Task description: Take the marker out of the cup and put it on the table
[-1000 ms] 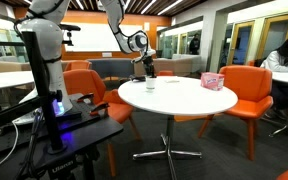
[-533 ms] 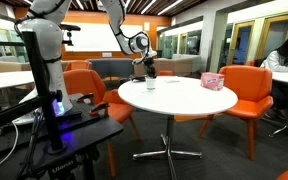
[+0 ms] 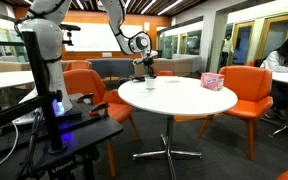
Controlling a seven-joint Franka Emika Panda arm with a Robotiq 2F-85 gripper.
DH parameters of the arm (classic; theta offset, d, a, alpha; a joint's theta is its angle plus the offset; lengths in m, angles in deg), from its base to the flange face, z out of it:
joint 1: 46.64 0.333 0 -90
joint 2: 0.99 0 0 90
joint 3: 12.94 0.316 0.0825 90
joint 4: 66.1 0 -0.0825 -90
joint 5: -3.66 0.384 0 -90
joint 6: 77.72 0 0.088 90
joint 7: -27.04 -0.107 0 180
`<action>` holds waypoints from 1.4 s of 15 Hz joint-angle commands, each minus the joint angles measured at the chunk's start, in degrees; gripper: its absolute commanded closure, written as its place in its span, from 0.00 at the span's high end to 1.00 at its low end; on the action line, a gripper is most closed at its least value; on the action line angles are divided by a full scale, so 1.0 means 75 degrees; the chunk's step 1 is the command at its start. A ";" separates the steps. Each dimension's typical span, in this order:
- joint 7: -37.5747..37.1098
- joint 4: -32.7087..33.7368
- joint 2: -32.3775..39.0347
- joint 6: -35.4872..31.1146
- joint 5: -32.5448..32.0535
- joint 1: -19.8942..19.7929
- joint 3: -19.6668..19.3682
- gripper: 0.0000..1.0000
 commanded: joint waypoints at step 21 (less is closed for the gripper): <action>0.5766 -0.0399 -0.2182 0.3437 0.4436 -0.2649 -0.0112 0.05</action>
